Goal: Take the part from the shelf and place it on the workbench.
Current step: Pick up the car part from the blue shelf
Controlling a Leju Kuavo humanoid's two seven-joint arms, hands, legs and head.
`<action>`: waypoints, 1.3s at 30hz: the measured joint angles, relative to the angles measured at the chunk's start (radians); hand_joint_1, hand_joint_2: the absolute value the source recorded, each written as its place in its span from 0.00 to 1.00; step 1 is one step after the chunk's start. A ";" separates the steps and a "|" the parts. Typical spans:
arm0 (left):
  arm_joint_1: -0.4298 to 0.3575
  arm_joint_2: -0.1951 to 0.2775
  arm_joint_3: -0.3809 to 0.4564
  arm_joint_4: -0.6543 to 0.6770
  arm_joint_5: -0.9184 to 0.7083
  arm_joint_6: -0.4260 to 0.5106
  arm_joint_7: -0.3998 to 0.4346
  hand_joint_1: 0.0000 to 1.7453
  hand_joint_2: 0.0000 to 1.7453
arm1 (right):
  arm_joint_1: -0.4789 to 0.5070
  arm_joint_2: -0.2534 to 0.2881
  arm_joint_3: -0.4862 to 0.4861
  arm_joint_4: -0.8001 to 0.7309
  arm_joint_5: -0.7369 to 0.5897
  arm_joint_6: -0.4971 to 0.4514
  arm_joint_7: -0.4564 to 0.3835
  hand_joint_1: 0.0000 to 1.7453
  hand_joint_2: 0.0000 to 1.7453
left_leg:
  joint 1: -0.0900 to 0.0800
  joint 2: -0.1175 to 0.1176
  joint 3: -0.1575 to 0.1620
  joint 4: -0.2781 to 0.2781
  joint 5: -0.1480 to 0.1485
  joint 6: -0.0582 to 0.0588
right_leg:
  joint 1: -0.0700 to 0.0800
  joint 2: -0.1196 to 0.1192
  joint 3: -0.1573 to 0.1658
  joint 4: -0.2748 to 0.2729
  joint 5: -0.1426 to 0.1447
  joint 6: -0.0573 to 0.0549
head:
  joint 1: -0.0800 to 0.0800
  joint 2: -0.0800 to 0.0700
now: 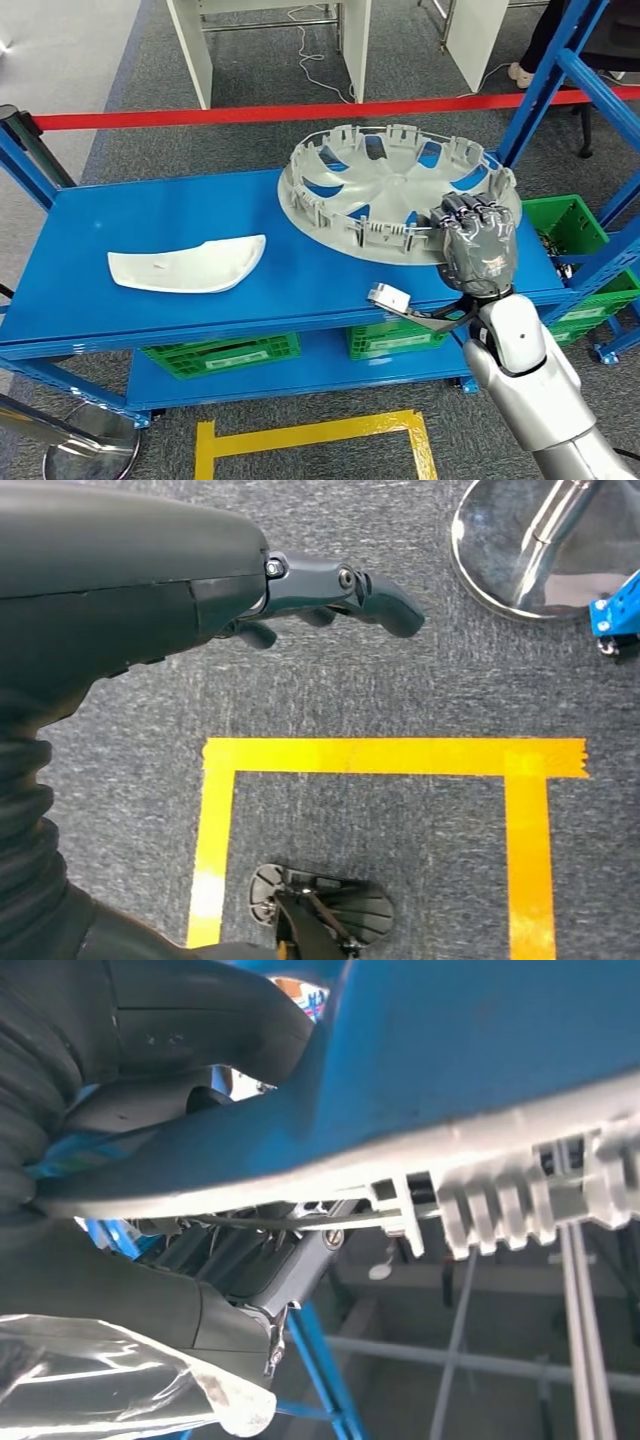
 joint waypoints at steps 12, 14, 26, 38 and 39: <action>0.001 0.007 -0.006 0.000 -0.004 0.017 0.015 0.00 1.00 | -0.085 -0.003 0.000 0.016 -0.036 -0.003 -0.019 1.00 1.00 | -0.004 0.001 -0.052 0.104 -0.010 0.011 | 0.011 0.001 0.003 0.000 0.002 -0.035 | -0.004 0.000; 0.000 0.009 -0.006 0.000 -0.003 0.022 0.019 0.00 1.00 | -0.104 -0.003 -0.001 0.019 -0.047 -0.003 -0.020 1.00 1.00 | -0.011 0.002 -0.018 0.020 0.011 0.023 | 0.012 0.002 -0.002 -0.001 0.004 -0.030 | -0.003 0.000; 0.000 0.006 -0.006 0.000 0.007 0.034 0.056 0.00 1.00 | -0.126 -0.005 0.009 0.019 -0.148 0.032 -0.044 1.00 1.00 | 0.001 0.002 0.000 -0.021 0.016 0.026 | 0.006 -0.004 -0.088 0.142 -0.027 0.010 | 0.001 0.000; 0.002 0.009 -0.003 0.000 0.014 0.066 0.079 0.00 1.00 | -0.108 -0.006 0.021 -0.020 -0.378 0.103 -0.128 1.00 1.00 | 0.001 0.002 -0.115 0.262 -0.134 -0.024 | 0.002 -0.004 -0.015 -0.003 0.021 -0.037 | -0.003 0.000; 0.002 0.009 -0.003 0.000 0.012 0.071 0.081 0.00 1.00 | -0.104 -0.007 0.024 -0.024 -0.392 0.114 -0.136 1.00 1.00 | 0.001 0.002 -0.117 0.273 -0.130 -0.022 | 0.002 -0.004 -0.015 -0.003 0.021 -0.037 | -0.003 0.000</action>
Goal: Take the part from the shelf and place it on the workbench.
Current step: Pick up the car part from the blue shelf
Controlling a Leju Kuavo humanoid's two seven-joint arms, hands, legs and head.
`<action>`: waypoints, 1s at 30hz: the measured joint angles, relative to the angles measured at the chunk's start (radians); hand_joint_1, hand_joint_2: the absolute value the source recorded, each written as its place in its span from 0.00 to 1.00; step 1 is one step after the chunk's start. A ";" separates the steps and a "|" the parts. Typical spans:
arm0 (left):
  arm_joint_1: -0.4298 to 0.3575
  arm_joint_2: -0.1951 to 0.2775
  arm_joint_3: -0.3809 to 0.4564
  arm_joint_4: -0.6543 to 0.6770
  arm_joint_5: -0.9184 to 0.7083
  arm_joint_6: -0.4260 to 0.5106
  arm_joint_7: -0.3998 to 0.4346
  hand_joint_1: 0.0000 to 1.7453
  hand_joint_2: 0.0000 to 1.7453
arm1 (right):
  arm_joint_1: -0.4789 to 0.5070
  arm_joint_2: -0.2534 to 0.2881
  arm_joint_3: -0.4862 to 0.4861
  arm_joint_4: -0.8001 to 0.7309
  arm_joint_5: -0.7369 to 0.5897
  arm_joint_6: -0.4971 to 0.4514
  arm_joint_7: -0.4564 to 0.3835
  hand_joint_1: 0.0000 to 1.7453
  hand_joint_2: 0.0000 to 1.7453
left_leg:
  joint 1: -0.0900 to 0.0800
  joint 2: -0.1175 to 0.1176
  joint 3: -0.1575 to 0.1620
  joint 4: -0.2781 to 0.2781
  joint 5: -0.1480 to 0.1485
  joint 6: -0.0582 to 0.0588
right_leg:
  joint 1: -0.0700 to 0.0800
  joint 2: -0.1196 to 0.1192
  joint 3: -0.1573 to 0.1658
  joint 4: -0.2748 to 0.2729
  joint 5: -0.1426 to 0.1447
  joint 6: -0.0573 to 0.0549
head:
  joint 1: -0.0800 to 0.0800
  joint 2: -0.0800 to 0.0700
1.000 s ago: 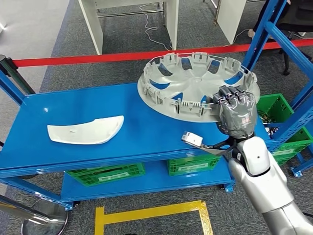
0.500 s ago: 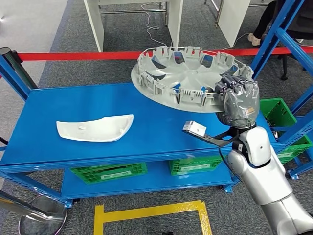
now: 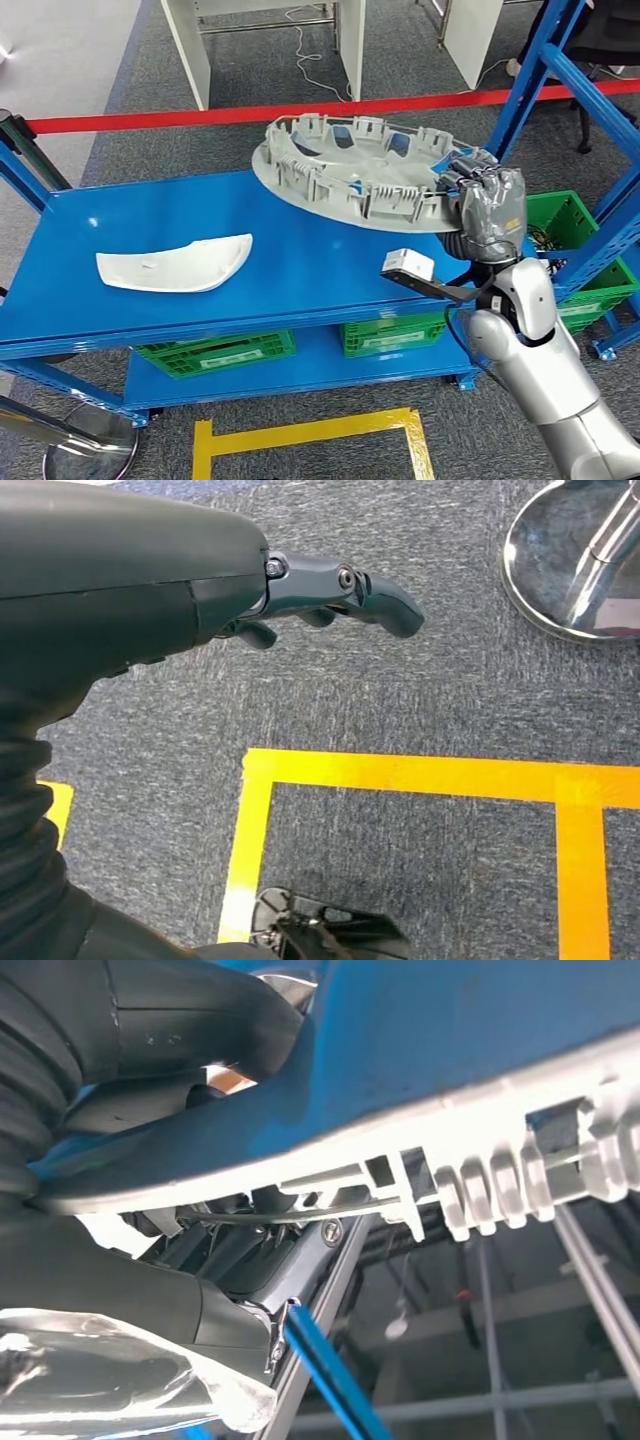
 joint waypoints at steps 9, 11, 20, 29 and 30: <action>0.000 0.004 0.001 0.000 0.006 0.035 0.015 0.00 1.00 | 0.002 -0.007 0.022 -0.015 -0.043 0.045 -0.026 1.00 1.00 | -0.007 -0.001 0.134 -0.290 0.132 0.040 | 0.002 0.001 -0.013 -0.003 0.009 0.032 | 0.002 0.000; -0.001 0.003 0.001 0.000 0.005 0.041 0.017 0.00 1.00 | 0.001 -0.011 0.026 -0.015 -0.045 0.046 -0.028 1.00 1.00 | -0.003 0.001 0.127 -0.303 0.149 0.052 | 0.001 0.001 -0.037 0.052 -0.047 0.039 | 0.005 0.000; -0.002 -0.005 0.002 -0.001 0.005 0.055 0.017 0.00 1.00 | -0.001 -0.017 0.037 -0.016 -0.050 0.047 -0.033 1.00 1.00 | -0.009 0.001 0.057 -0.283 0.197 0.042 | 0.003 0.000 0.094 0.003 -0.080 0.041 | 0.007 0.000; 0.001 -0.004 0.005 -0.001 0.006 0.063 0.026 0.00 1.00 | -0.003 -0.019 0.040 -0.018 -0.050 0.046 -0.035 1.00 1.00 | -0.001 -0.001 -0.011 -0.051 0.024 -0.007 | 0.003 -0.005 0.037 -0.021 -0.015 -0.009 | -0.001 0.000; 0.000 -0.005 0.005 -0.001 0.006 0.063 0.026 0.00 1.00 | -0.003 -0.019 0.041 -0.018 -0.050 0.046 -0.035 1.00 1.00 | 0.000 -0.001 -0.009 -0.014 0.012 -0.008 | 0.004 -0.005 0.024 -0.019 -0.006 -0.009 | 0.000 0.000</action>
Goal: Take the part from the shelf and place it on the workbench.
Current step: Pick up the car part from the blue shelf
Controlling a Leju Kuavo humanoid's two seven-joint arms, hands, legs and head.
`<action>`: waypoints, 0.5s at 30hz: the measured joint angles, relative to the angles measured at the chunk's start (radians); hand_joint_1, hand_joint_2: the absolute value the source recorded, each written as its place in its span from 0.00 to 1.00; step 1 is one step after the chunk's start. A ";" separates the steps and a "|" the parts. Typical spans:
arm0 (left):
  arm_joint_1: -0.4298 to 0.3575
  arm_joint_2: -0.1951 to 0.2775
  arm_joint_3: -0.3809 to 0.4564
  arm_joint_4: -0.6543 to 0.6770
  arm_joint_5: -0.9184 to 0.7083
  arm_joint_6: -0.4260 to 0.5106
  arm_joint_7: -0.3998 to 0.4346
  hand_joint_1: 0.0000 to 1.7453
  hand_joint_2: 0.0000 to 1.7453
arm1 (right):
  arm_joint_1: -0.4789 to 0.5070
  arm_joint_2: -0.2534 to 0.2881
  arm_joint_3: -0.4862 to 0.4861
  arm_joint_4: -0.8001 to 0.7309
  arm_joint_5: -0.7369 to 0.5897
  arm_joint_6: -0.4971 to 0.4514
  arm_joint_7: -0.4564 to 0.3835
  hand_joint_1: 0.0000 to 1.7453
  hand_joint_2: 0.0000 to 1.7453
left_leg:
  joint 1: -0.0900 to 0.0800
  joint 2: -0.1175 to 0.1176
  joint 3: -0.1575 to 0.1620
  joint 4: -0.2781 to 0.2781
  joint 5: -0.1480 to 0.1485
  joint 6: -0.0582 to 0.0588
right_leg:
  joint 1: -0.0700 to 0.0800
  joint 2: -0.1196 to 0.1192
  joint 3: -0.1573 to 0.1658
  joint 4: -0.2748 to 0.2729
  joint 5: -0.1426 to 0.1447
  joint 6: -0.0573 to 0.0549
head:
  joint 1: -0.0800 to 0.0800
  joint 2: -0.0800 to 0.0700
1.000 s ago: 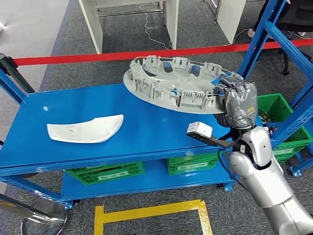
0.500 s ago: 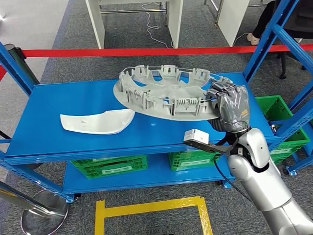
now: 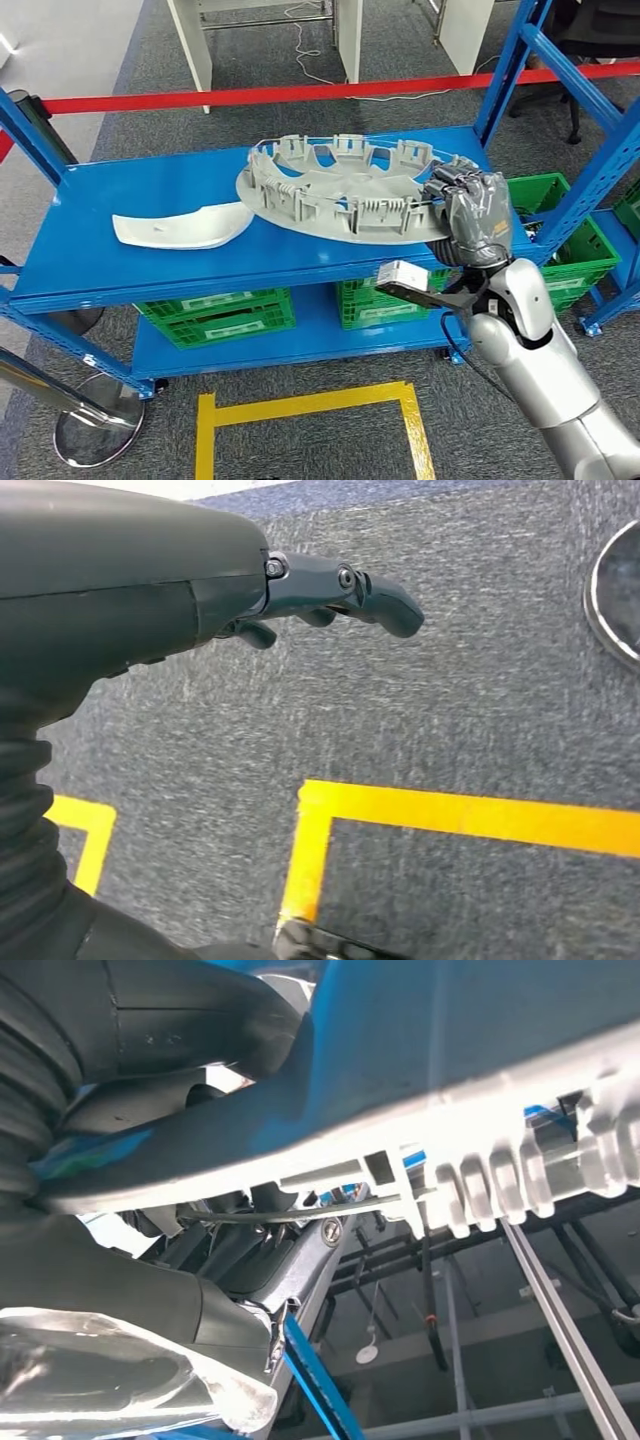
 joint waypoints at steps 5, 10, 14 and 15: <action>-0.003 0.001 0.000 -0.001 0.000 0.002 0.000 0.00 1.00 | -0.001 0.000 0.004 0.000 0.000 -0.001 -0.003 1.00 1.00 | -0.007 -0.001 0.192 -0.233 0.065 0.031 | 0.006 0.000 -0.049 0.004 0.041 0.010 | 0.000 0.000; -0.004 0.000 0.000 -0.002 0.000 0.007 -0.001 0.00 1.00 | -0.005 -0.002 0.009 0.001 0.001 -0.002 -0.003 1.00 1.00 | -0.013 0.002 0.211 -0.315 0.089 0.055 | 0.000 0.000 -0.066 0.003 0.054 0.039 | 0.002 0.000; -0.006 -0.004 0.000 -0.004 0.000 0.011 0.000 0.00 1.00 | -0.009 -0.003 0.012 0.003 0.001 -0.003 -0.004 1.00 1.00 | -0.009 0.007 0.157 -0.319 0.138 0.067 | -0.003 0.003 -0.125 0.201 -0.112 0.051 | 0.007 0.000; -0.006 -0.005 0.000 -0.004 0.000 0.012 0.000 0.00 1.00 | -0.009 -0.003 0.013 0.004 0.001 -0.003 -0.004 1.00 1.00 | -0.009 0.007 0.140 -0.317 0.149 0.066 | -0.003 0.003 -0.130 0.253 -0.125 0.055 | 0.007 0.000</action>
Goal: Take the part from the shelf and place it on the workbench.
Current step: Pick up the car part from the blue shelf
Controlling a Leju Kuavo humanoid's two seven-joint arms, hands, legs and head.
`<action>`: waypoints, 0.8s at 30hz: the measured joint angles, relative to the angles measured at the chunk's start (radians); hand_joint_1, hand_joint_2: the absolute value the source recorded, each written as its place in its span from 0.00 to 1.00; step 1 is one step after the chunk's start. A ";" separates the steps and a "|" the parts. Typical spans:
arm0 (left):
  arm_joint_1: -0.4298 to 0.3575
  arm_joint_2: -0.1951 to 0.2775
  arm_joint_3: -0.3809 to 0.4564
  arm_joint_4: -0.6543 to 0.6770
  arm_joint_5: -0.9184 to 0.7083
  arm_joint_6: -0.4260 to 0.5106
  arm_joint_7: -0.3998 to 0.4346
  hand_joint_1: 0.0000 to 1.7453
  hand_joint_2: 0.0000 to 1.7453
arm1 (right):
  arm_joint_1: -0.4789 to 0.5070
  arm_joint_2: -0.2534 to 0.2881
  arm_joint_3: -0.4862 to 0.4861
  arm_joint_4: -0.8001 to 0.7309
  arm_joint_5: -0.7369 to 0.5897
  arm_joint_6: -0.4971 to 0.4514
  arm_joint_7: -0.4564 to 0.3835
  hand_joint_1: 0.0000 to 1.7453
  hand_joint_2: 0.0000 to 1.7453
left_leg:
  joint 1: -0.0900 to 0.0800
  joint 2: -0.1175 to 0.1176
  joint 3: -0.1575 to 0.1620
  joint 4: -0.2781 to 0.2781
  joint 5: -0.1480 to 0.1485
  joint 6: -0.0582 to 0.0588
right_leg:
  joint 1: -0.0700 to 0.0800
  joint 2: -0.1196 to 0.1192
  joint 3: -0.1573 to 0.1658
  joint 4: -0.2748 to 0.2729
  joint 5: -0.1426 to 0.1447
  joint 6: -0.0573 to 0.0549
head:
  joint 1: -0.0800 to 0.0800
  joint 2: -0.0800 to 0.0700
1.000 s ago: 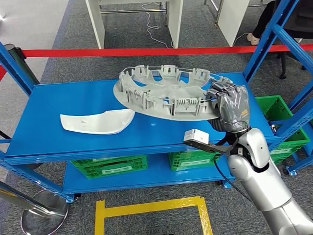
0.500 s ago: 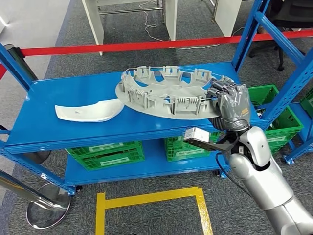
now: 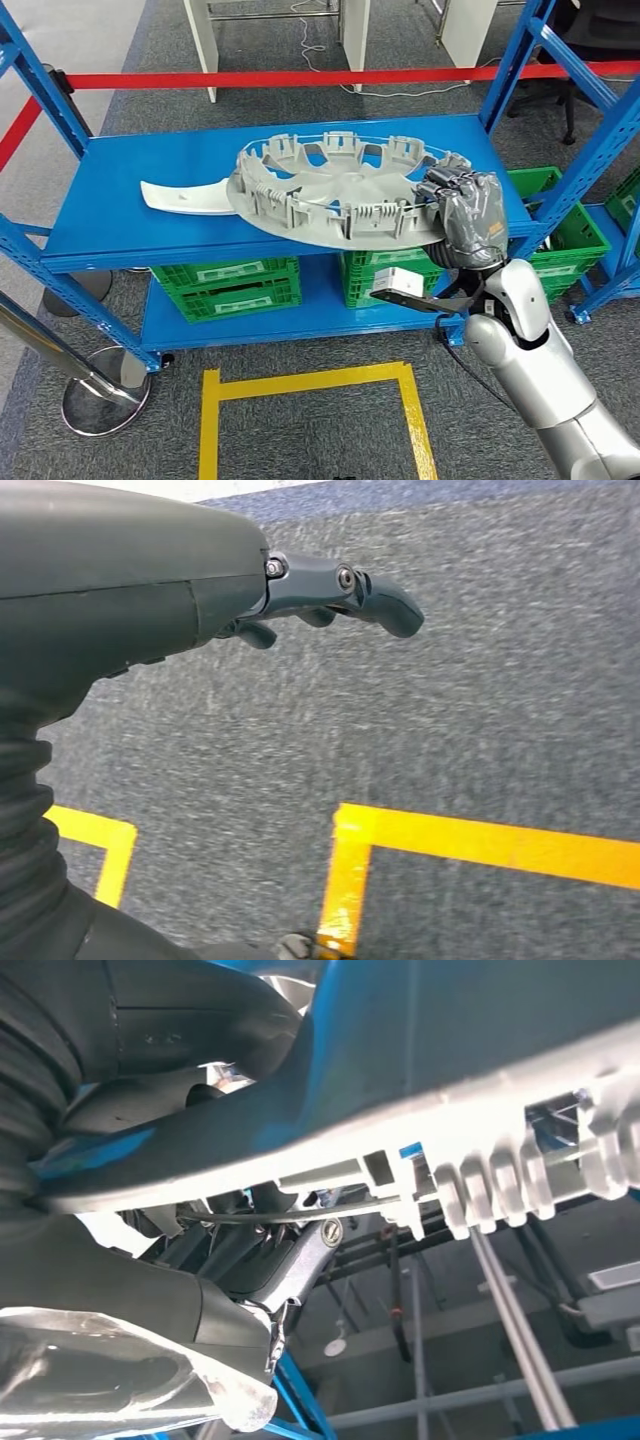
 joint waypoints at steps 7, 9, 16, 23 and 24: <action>0.001 -0.003 0.000 -0.002 0.000 0.004 0.002 0.00 1.00 | -0.004 0.000 0.003 0.002 0.002 -0.003 0.000 1.00 1.00 | 0.003 -0.002 -0.093 0.046 0.057 -0.030 | -0.001 0.003 0.226 -0.252 0.037 0.003 | 0.001 0.000; 0.003 -0.003 0.000 -0.002 0.000 0.005 0.002 0.00 1.00 | -0.003 0.000 0.004 0.003 0.002 -0.004 0.000 1.00 1.00 | 0.004 -0.003 -0.099 0.047 0.072 -0.039 | 0.001 0.002 0.215 -0.257 0.042 -0.014 | 0.002 0.000; 0.005 -0.003 0.002 -0.002 0.001 0.008 0.004 0.00 1.00 | -0.004 0.000 0.008 0.007 0.005 -0.004 -0.001 1.00 1.00 | 0.010 -0.004 -0.142 0.325 -0.154 -0.062 | 0.003 -0.002 0.124 -0.253 0.124 -0.050 | -0.004 0.000; 0.000 -0.001 0.003 -0.006 0.011 0.017 0.005 0.00 1.00 | -0.006 0.000 0.010 0.010 -0.004 -0.003 -0.009 1.00 1.00 | -0.013 -0.008 0.110 0.007 -0.103 -0.007 | 0.009 -0.005 0.063 -0.258 0.196 -0.030 | -0.003 0.000; -0.004 -0.004 0.004 -0.006 0.018 0.026 0.007 0.00 1.00 | -0.012 0.001 0.014 0.013 -0.012 0.001 -0.016 1.00 1.00 | -0.014 -0.008 0.106 -0.002 -0.096 -0.008 | 0.007 -0.006 0.060 -0.262 0.206 -0.025 | -0.003 0.000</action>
